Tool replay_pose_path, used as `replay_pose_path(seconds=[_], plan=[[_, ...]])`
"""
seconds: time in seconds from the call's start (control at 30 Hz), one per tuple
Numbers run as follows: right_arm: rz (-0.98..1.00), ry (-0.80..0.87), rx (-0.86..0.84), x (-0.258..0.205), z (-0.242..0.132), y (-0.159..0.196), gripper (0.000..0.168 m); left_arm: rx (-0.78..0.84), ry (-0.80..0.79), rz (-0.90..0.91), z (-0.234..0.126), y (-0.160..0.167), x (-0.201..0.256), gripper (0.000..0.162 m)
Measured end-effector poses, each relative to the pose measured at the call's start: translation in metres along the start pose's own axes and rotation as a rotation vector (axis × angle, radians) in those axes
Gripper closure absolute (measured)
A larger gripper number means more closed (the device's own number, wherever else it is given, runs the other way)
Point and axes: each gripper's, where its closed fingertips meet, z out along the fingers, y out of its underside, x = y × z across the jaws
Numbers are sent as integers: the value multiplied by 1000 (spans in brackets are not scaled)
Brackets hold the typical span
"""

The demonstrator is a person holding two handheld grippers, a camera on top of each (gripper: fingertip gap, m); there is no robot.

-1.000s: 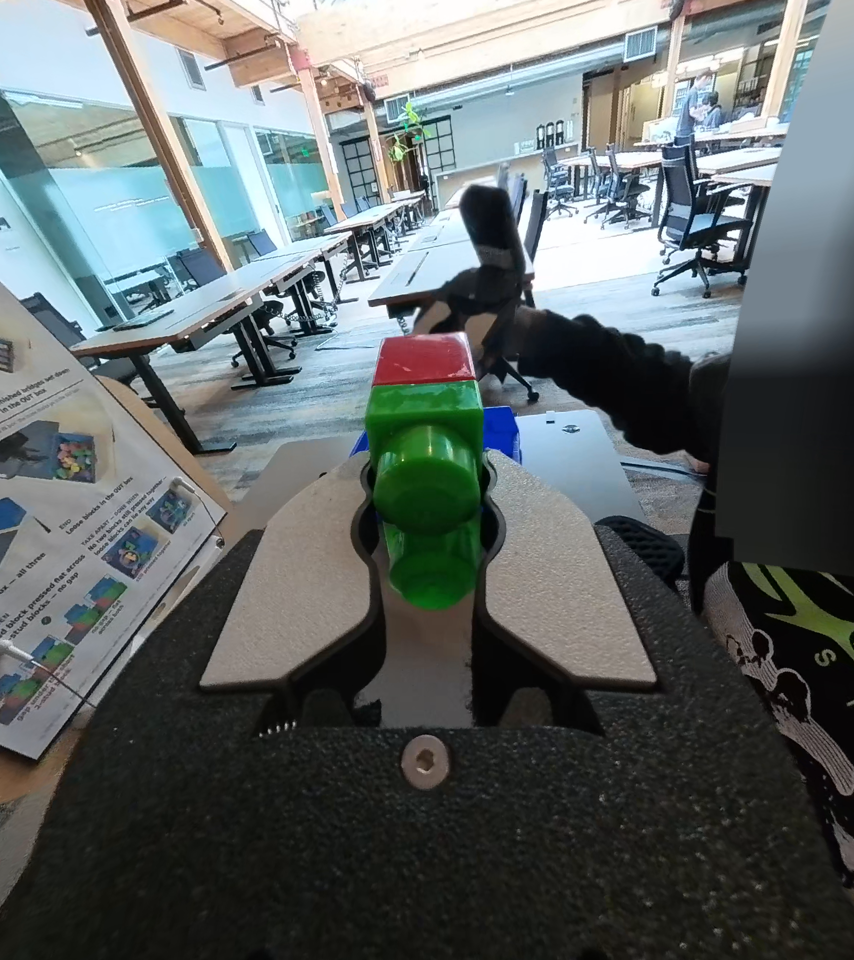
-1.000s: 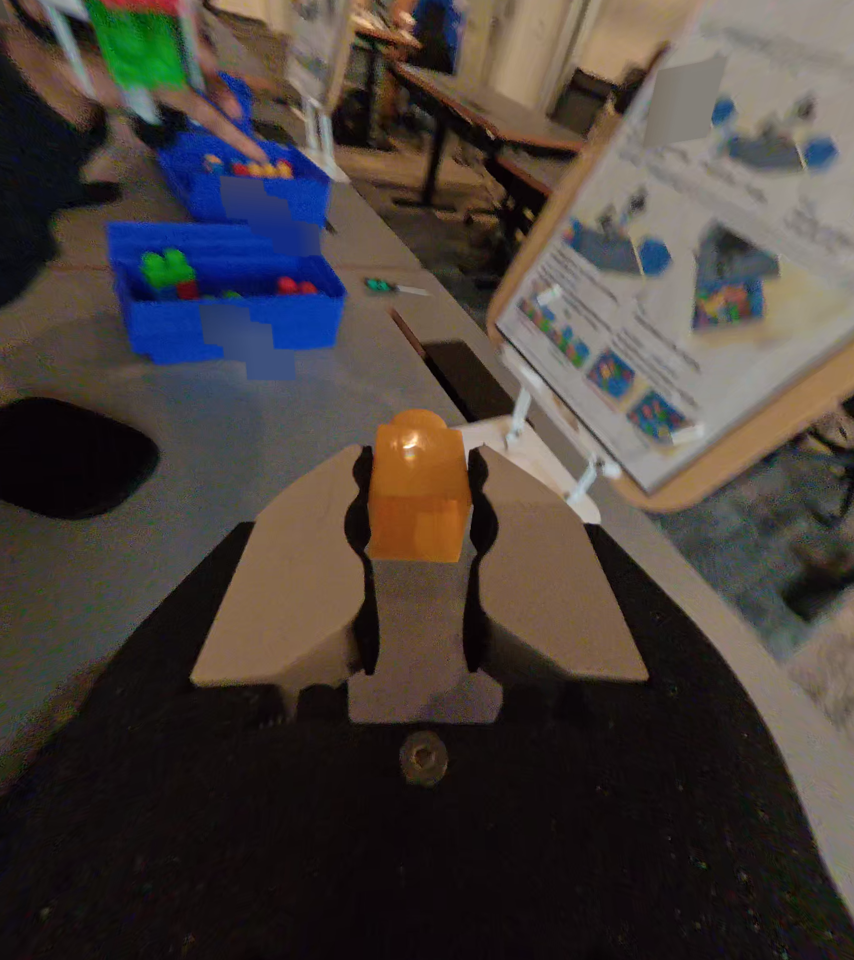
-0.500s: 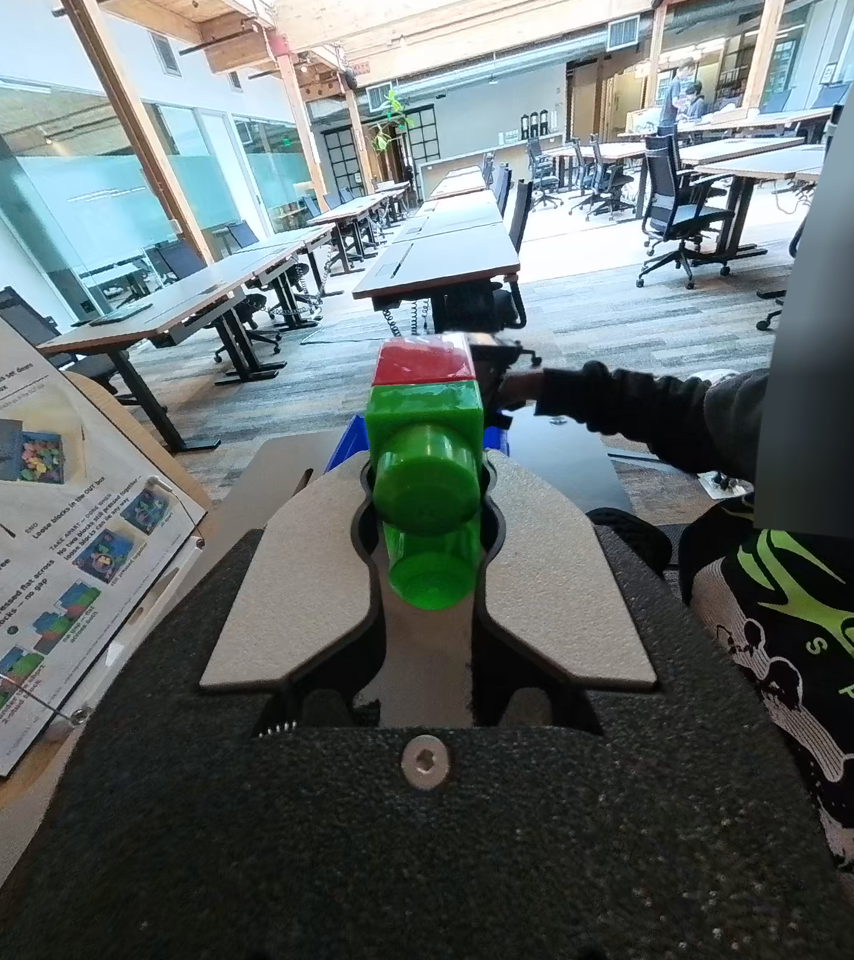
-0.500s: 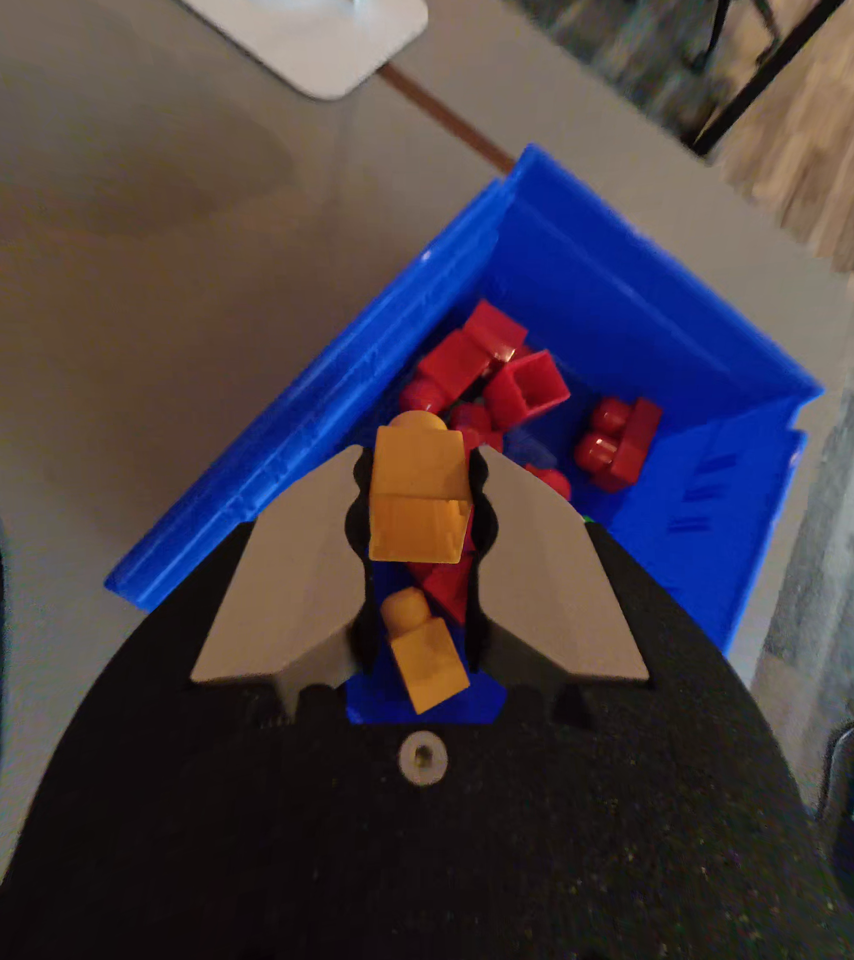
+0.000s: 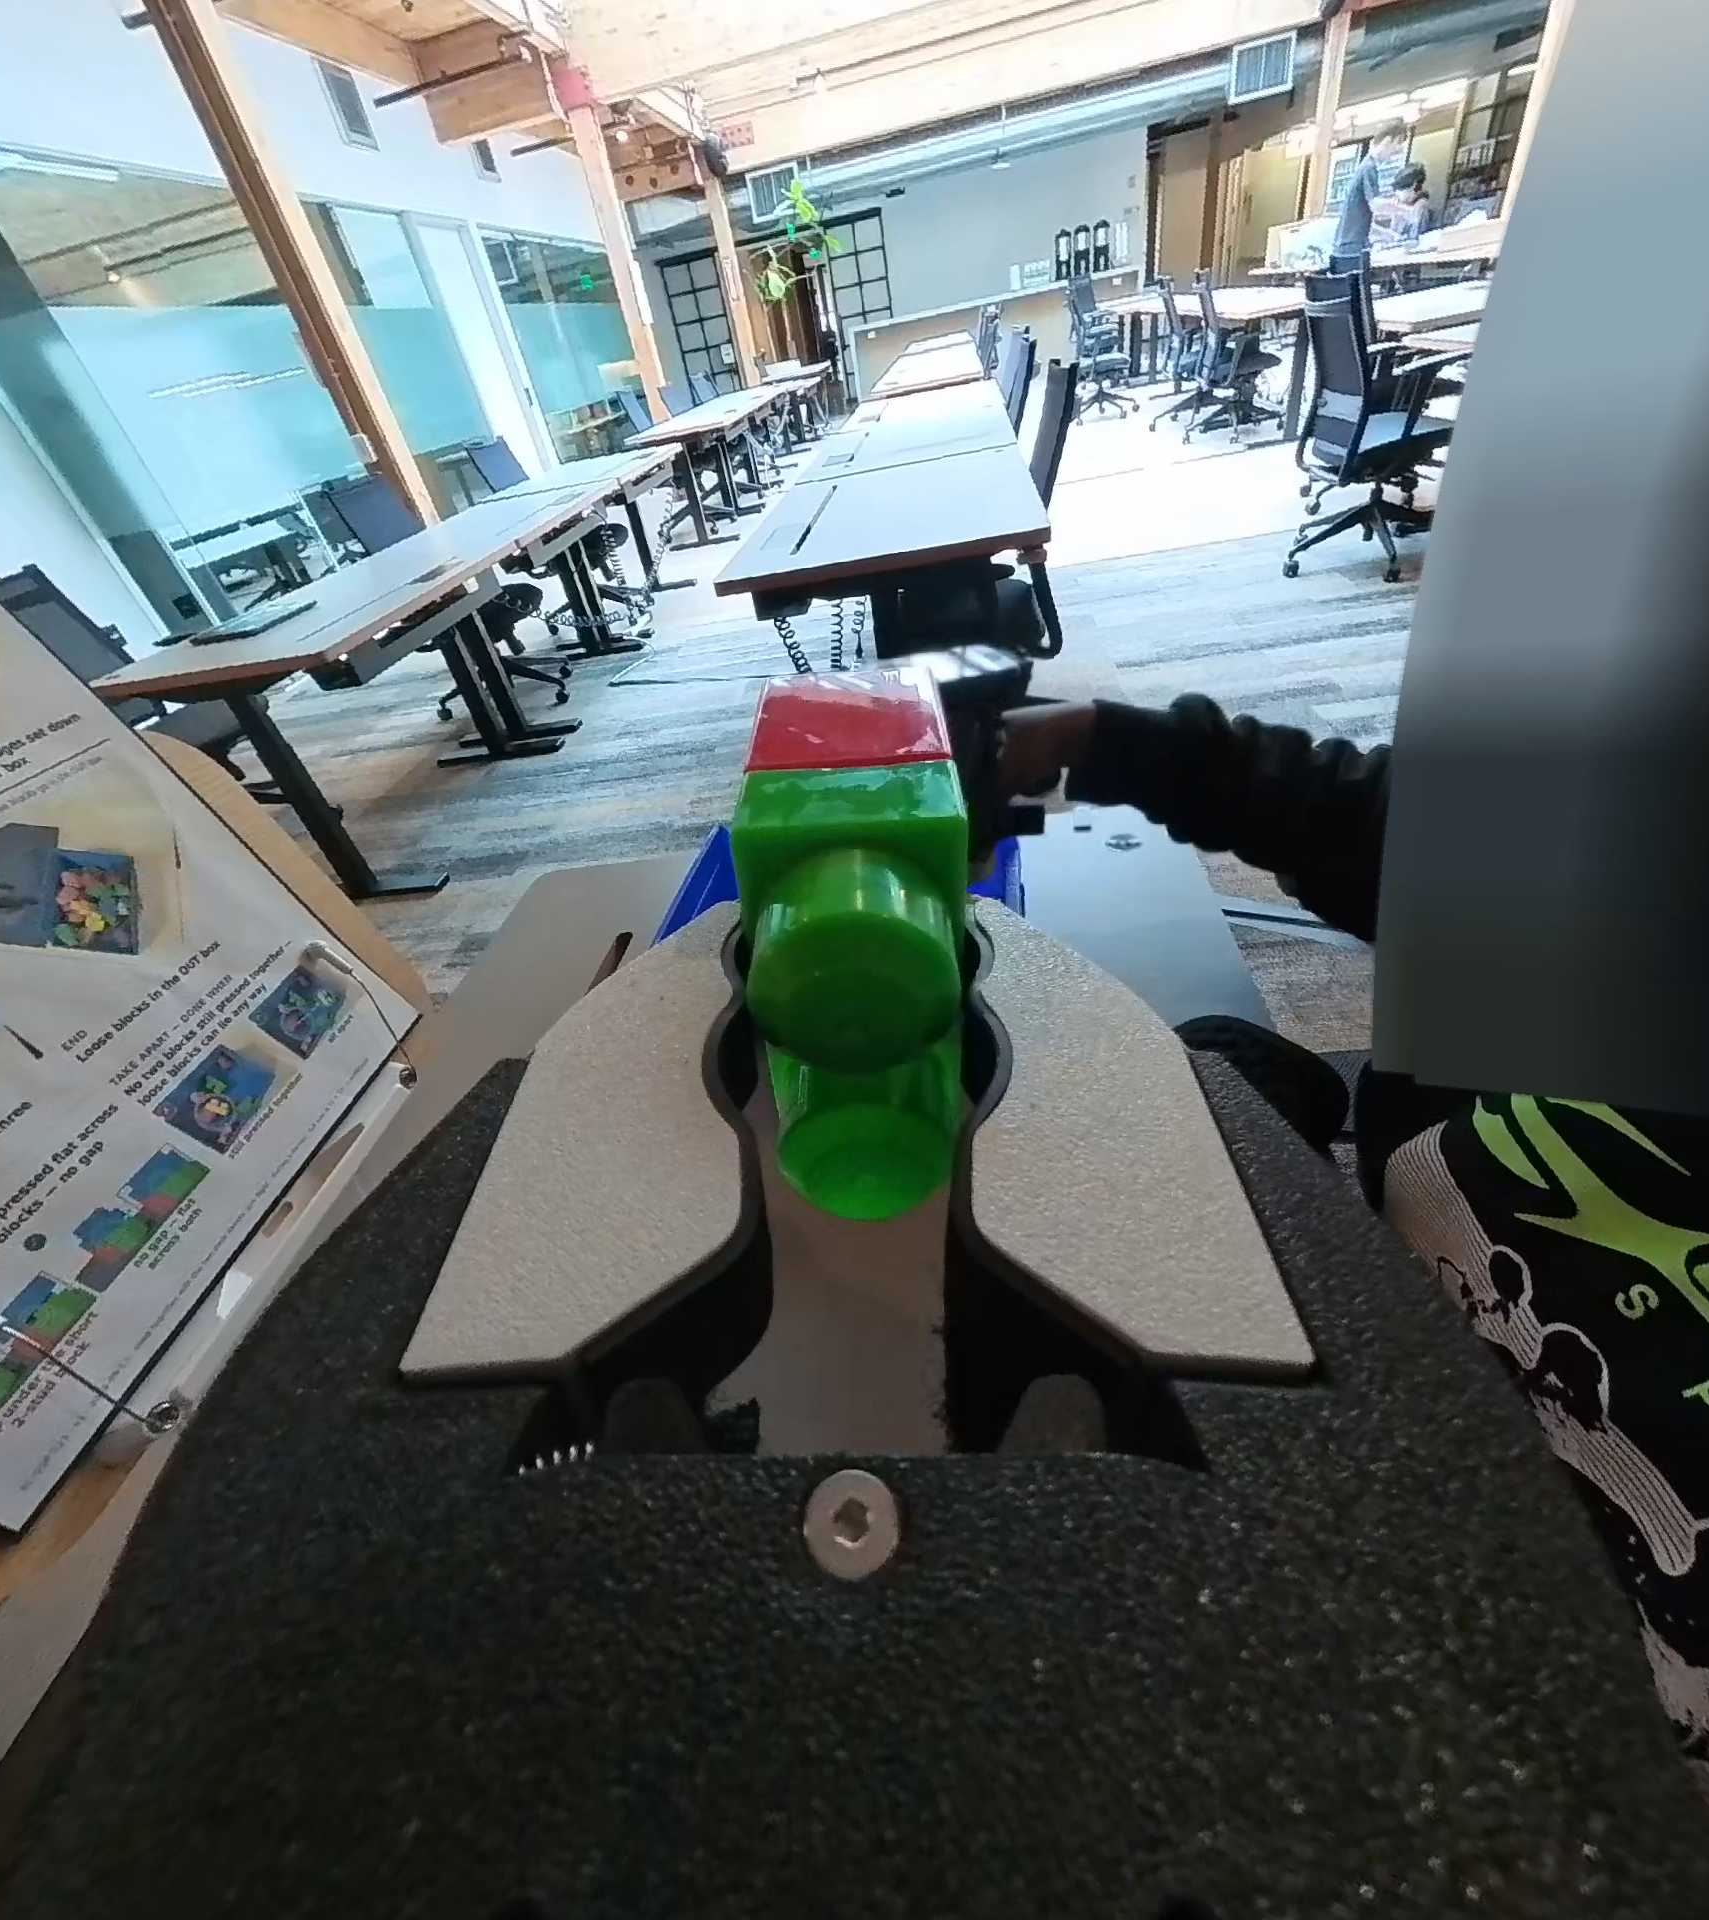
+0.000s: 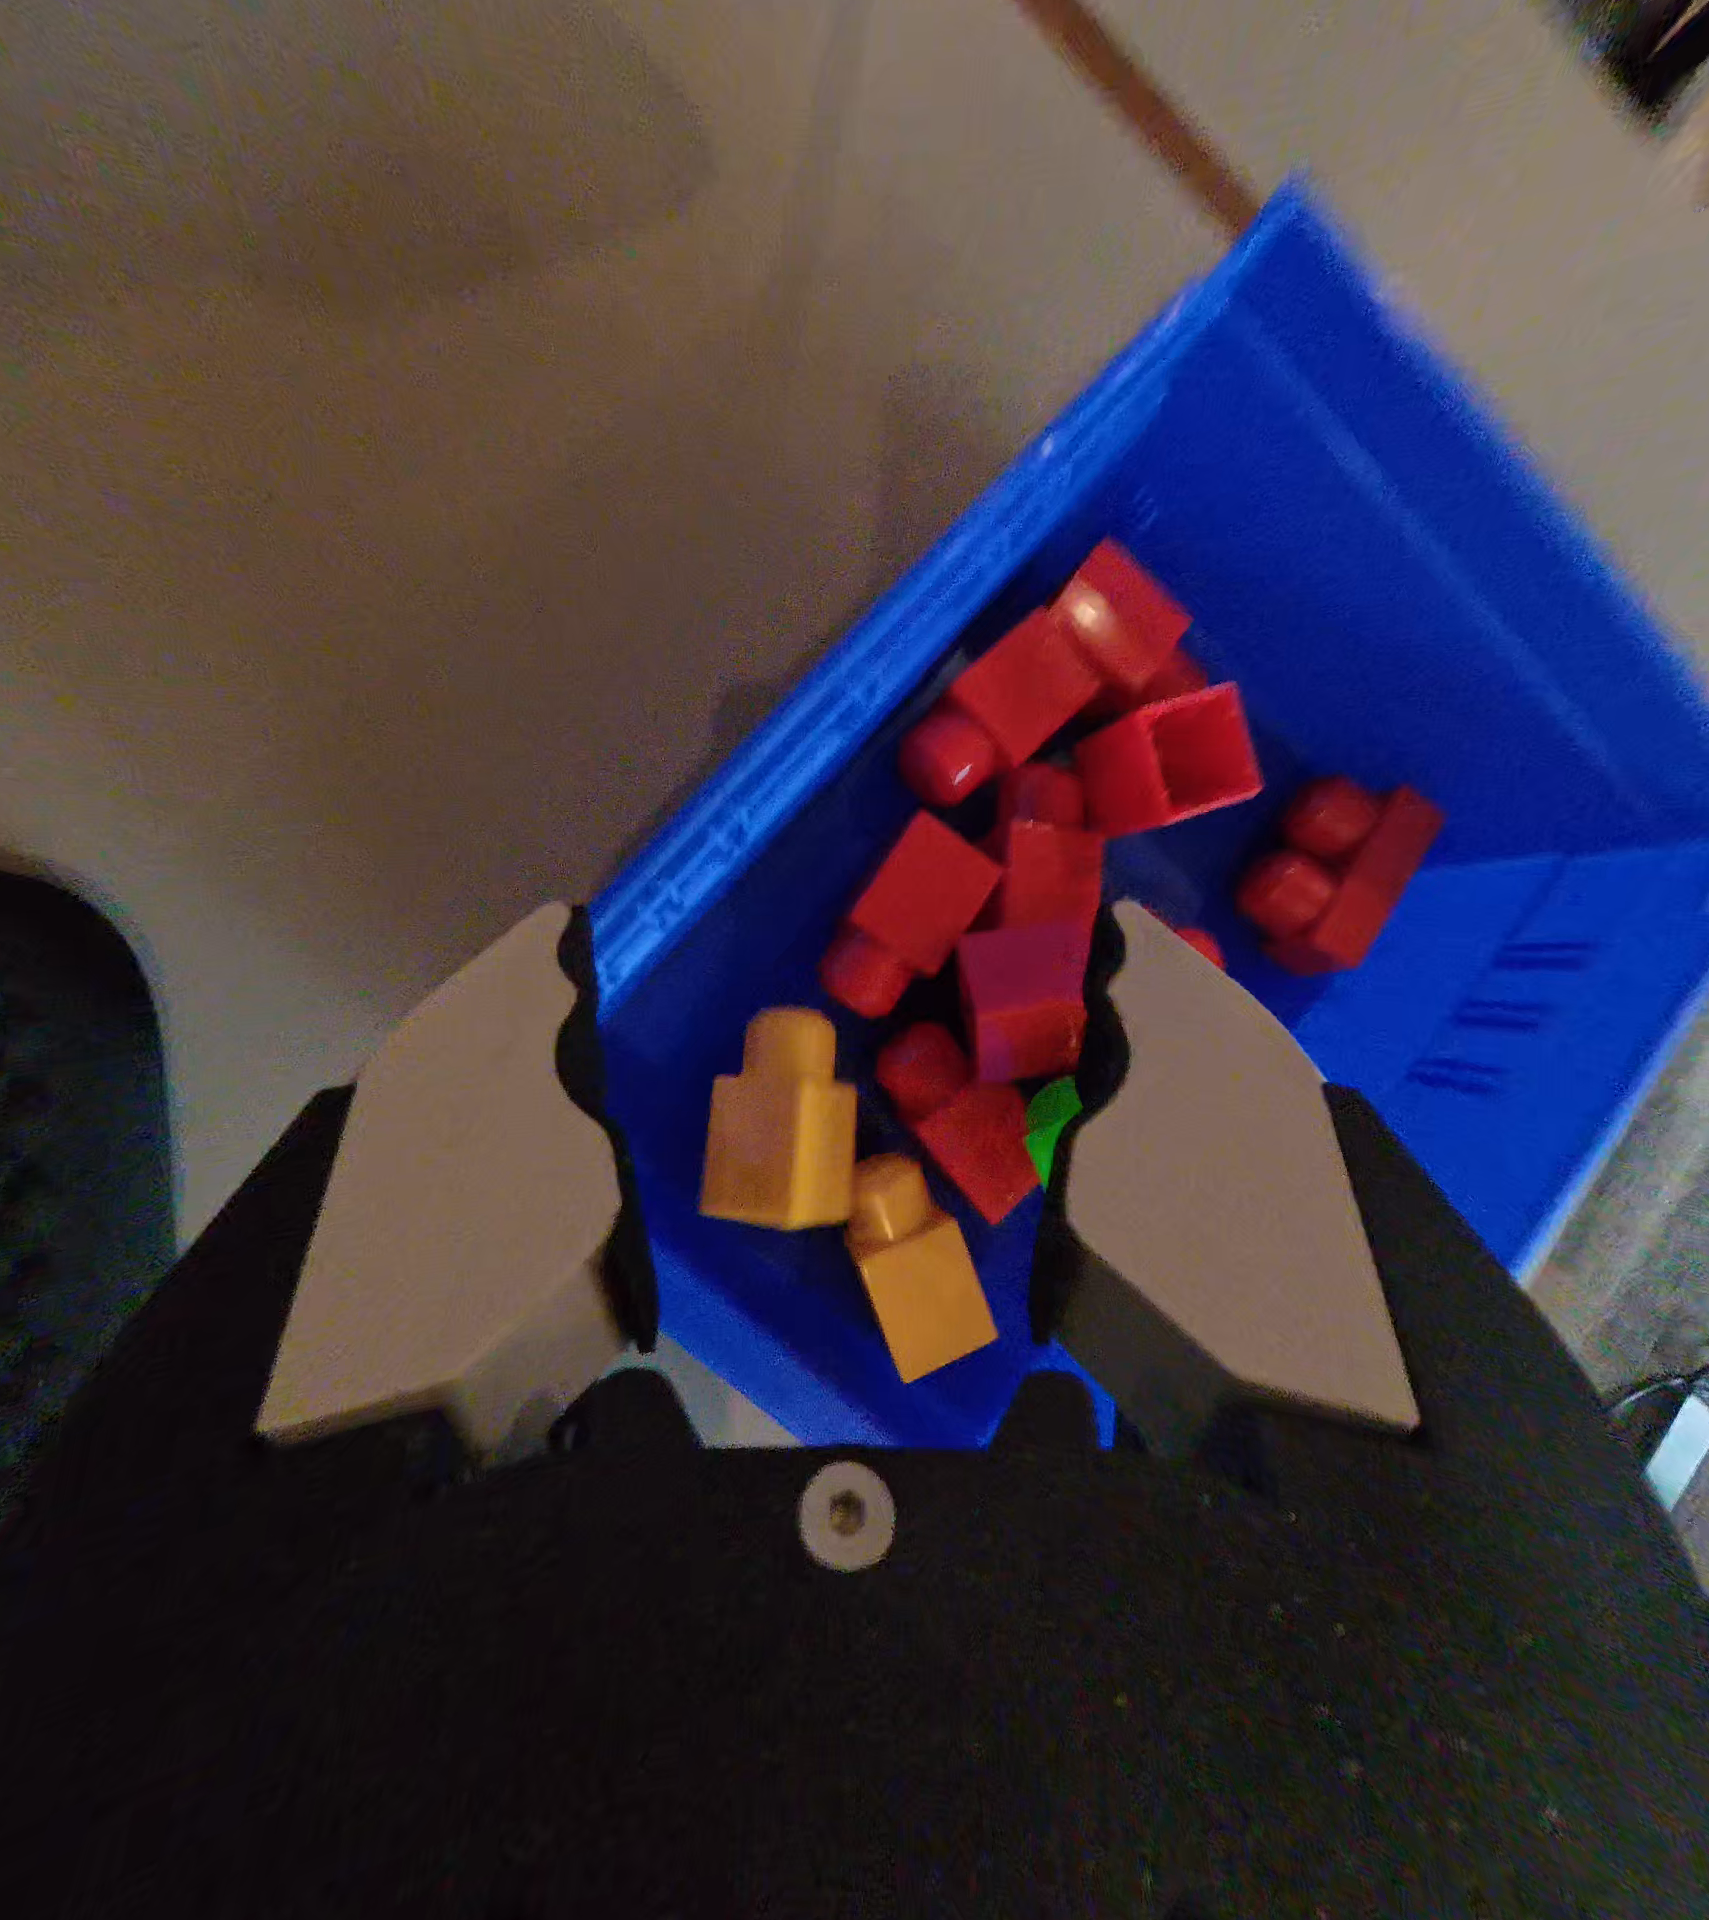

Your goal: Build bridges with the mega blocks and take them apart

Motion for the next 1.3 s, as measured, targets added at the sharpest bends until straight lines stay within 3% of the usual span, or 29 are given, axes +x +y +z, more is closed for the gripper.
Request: replay_pose_path(seconds=[0.13,0.23,0.47,0.63,0.8,0.93,1.03,1.17,1.3], plan=[[-33,51,149,-4,-39,-54,83,6,1,1,-1,-1,0,126],[-112,8,361,-29,-74,-110,85,3,1,6,0,0,0,126],[-267,-459,908,-153,-164,-231,91,9,16,5,6,1,3,126],[-381,-669,1039,-225,-185,-280,89,11,26,7,12,3,6,126],[-438,-723,985,-258,-167,-309,92,-21,31,11,17,9,9,126],[-425,-765,1001,-266,-165,-322,103,-26,43,15,20,10,12,126],[-424,-796,1018,-269,-164,-325,110,-32,43,19,23,13,14,126],[-454,-798,1047,-270,-163,-323,132,-41,41,6,25,16,14,126],[-455,-786,1025,-269,-162,-321,133,-34,32,26,27,15,15,126]])
